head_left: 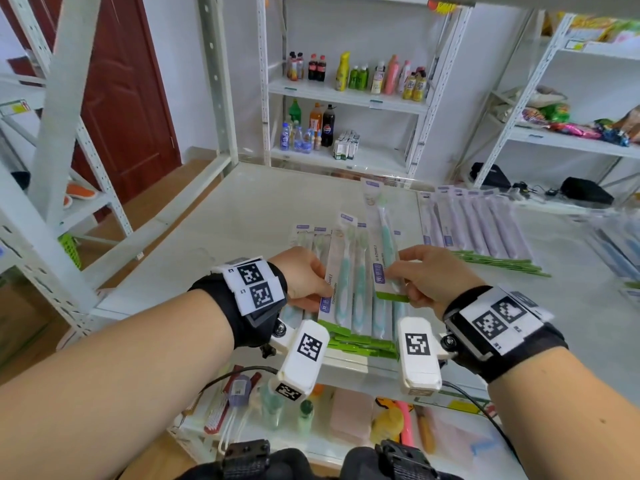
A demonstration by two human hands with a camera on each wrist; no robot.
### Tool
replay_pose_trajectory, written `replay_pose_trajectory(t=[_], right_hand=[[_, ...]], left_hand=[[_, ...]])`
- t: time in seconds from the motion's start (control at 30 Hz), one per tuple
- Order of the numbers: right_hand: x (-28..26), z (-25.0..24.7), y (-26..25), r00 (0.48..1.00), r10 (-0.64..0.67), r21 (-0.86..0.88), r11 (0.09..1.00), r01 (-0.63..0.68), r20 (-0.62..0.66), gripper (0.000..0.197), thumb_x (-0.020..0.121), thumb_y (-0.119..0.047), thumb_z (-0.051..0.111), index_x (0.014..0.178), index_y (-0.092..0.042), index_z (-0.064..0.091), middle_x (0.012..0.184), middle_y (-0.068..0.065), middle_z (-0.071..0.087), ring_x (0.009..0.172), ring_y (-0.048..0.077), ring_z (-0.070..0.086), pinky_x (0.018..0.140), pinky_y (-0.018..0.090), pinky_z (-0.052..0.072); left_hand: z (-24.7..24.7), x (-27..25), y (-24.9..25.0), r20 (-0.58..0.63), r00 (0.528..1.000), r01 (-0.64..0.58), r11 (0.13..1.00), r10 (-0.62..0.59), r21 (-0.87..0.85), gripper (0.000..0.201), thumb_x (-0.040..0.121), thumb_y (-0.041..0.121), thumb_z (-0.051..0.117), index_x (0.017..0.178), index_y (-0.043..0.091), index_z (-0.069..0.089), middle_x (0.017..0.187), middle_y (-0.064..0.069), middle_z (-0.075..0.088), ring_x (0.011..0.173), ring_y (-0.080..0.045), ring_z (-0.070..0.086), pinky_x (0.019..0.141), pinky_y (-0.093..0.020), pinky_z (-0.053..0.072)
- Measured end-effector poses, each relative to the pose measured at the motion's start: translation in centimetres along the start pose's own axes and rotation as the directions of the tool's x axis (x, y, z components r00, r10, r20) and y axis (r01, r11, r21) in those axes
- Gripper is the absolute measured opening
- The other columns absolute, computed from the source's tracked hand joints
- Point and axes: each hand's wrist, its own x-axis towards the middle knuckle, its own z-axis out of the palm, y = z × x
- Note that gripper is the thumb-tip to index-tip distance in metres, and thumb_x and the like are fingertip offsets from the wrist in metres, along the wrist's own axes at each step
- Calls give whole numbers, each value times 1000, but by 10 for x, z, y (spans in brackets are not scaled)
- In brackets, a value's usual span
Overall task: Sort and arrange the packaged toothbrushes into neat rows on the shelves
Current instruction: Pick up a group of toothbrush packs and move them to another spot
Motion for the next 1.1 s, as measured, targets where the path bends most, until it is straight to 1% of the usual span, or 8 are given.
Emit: replay_pose_trajectory(t=[0.13,0.23,0.4,0.53,0.6,0.73,0.97,1.1], right_hand=[[-5,8,-1,1000,0,2,1000,0,24,31,72,-7,72,99,-10,57,50,4,61,34,10,39,36,17,31],[-9,15,-3,999,-6,-27,1000,7,34,28,72,-7,72,96,-12,58,48,2,60,33,10,39,36,17,32],[-13,24,-5,998,-17,-77,997,22,62,28,71,-8,73,96,-12,59,46,1,58,33,11,41,36,17,32],[-15,31,-7,996,-9,-112,994,19,92,26,71,-9,74,93,-11,60,50,3,59,34,11,41,36,18,32],[-15,35,-8,993,-9,-136,990,25,115,27,71,-11,75,94,-11,60,52,5,59,35,12,41,36,19,33],[-17,43,-13,988,-33,-167,984,58,150,30,70,-14,76,96,-11,60,60,10,56,36,13,42,37,21,34],[-21,52,-16,982,-73,-154,983,100,176,32,74,-16,75,102,-13,59,62,5,65,41,11,56,42,22,44],[-19,38,-12,993,-105,-67,992,108,58,29,78,-11,72,105,-11,61,75,6,66,46,11,60,48,24,49]], left_hand=[[-1,-1,1,-11,1000,-12,995,13,98,10,81,10,71,87,9,63,82,-9,70,62,-14,68,67,-29,60],[-2,-2,1,-9,1000,-20,989,21,148,10,80,11,72,86,8,64,80,-11,71,58,-14,68,71,-32,60],[-5,-4,1,6,999,-36,986,35,166,21,80,12,69,95,-3,67,86,-19,73,83,-30,71,84,-45,56],[-10,-4,1,23,999,-41,984,37,174,24,85,12,61,101,-5,68,85,-16,74,86,-28,71,86,-40,56],[-11,-3,4,-4,999,-39,994,39,106,22,89,9,55,98,-6,67,86,-18,73,82,-27,72,83,-38,57],[-11,-3,10,-92,995,-67,954,42,-291,16,95,9,50,86,2,61,72,-10,67,52,-15,65,52,-23,57],[-18,3,6,-121,992,-80,908,33,-410,9,92,2,54,85,7,57,68,-7,65,49,-11,63,48,-20,54],[-30,7,1,-110,994,-39,929,-2,-368,12,92,0,53,83,6,56,73,-9,64,60,-16,62,50,-21,56]])
